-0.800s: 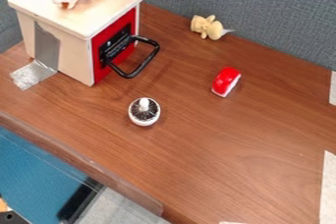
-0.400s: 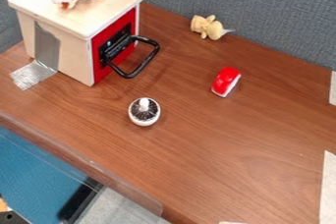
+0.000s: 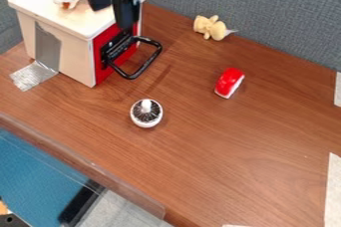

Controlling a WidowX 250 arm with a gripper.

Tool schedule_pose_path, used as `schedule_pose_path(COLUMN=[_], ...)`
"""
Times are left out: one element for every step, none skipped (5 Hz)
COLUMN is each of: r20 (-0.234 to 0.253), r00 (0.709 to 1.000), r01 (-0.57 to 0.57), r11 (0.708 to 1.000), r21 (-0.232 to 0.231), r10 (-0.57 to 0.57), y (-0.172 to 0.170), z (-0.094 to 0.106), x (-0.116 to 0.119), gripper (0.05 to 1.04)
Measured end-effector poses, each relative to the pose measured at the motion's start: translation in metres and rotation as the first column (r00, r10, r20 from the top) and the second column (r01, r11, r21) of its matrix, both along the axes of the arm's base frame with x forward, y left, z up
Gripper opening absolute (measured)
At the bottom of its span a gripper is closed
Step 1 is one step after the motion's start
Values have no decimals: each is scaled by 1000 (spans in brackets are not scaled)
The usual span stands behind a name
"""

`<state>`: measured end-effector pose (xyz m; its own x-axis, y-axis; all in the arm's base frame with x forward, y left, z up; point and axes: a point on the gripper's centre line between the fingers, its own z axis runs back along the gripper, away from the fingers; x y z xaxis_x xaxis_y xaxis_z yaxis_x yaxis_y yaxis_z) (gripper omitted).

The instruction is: Move the white object to the right bottom of the table

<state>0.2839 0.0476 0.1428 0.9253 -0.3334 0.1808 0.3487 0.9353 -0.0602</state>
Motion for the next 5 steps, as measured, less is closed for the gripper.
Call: schedule_pose_path(r20=[-66, -95, -98, -108, -114], r00=[996, 993, 994, 994, 993], r01=[56, 73, 49, 40, 35], r11=[998, 997, 996, 991, 988], r21=[8, 24, 69, 127, 150], r10=[-55, -70, -42, -26, -17], y=[-25, -40, -52, -48, -45], z=[-32, -68, -95, -112, -123], x=[0, 3, 2, 6, 6], gripper=[1001, 1001, 1001, 1001, 1001])
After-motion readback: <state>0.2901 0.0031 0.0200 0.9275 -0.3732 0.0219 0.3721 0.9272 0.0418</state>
